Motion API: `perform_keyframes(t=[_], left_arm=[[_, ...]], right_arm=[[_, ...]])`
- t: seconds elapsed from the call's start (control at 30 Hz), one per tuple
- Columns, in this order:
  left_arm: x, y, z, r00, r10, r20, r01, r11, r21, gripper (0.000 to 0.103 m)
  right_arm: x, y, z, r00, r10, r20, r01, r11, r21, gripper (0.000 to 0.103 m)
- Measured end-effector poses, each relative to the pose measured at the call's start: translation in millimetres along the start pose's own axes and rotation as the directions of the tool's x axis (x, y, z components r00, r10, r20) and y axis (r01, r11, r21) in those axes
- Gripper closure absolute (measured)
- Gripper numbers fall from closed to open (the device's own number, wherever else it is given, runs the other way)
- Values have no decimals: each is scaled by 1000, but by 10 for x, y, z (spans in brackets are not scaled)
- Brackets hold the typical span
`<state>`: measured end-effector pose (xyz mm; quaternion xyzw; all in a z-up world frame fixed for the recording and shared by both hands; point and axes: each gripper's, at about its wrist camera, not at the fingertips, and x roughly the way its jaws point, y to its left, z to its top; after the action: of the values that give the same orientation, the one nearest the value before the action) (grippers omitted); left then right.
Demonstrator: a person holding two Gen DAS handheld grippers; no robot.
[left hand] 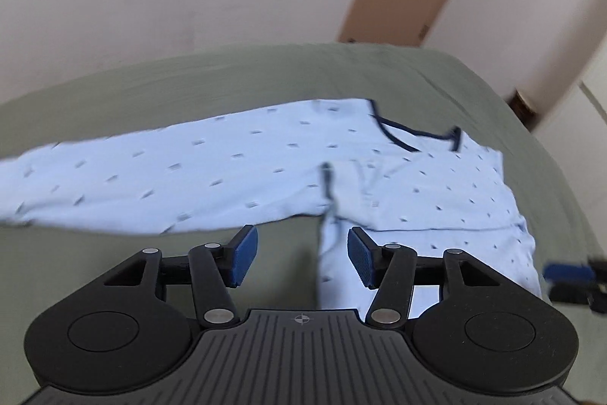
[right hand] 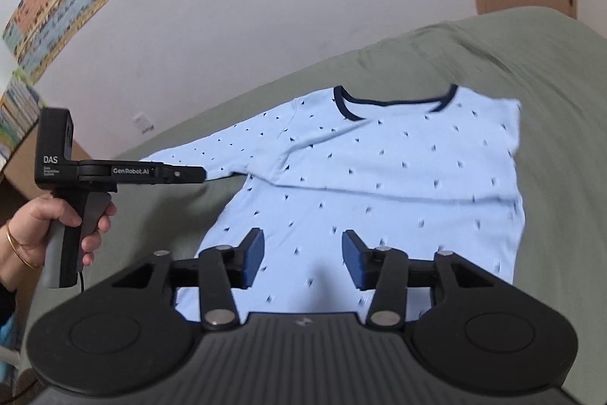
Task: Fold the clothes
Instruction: 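Grasp the shoulder edge with the right gripper and lift it, then release the shirt edge and open the right gripper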
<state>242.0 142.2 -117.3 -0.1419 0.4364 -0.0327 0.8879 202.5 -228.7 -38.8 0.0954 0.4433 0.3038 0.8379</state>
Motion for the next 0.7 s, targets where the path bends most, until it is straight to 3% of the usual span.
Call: perform_keyframes(t=[0.23, 0.43, 0.7], left_arm=[[-127, 522, -175, 995, 92, 27, -86, 978, -189, 51], [-218, 946, -252, 990, 141, 26, -127, 946, -300, 51], [-234, 1161, -181, 988, 147, 44, -124, 934, -337, 51]], right_arm=[[-195, 145, -132, 999, -2, 34, 1, 1000, 12, 51], [-399, 199, 5, 994, -50, 92, 50, 999, 0, 51], [-238, 624, 143, 999, -45, 28, 48, 995, -84, 50]])
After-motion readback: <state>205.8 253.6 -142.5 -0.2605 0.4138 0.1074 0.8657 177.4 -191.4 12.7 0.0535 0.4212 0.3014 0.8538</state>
